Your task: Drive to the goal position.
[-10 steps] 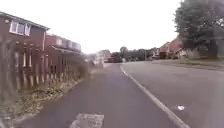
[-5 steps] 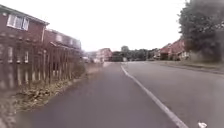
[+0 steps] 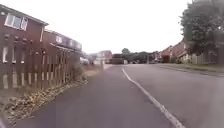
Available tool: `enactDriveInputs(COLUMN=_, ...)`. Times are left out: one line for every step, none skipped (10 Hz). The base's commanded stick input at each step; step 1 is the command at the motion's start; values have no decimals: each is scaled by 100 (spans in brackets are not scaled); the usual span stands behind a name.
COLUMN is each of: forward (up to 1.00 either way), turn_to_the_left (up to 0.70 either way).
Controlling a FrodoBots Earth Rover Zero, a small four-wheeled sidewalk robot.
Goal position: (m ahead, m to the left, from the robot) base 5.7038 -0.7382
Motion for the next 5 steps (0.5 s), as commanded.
enactDriveInputs(forward=100, turn_to_the_left=0)
enactDriveInputs(forward=100, turn_to_the_left=0)
enactDriveInputs(forward=100, turn_to_the_left=0)
enactDriveInputs(forward=100, turn_to_the_left=0)
enactDriveInputs(forward=100, turn_to_the_left=0)
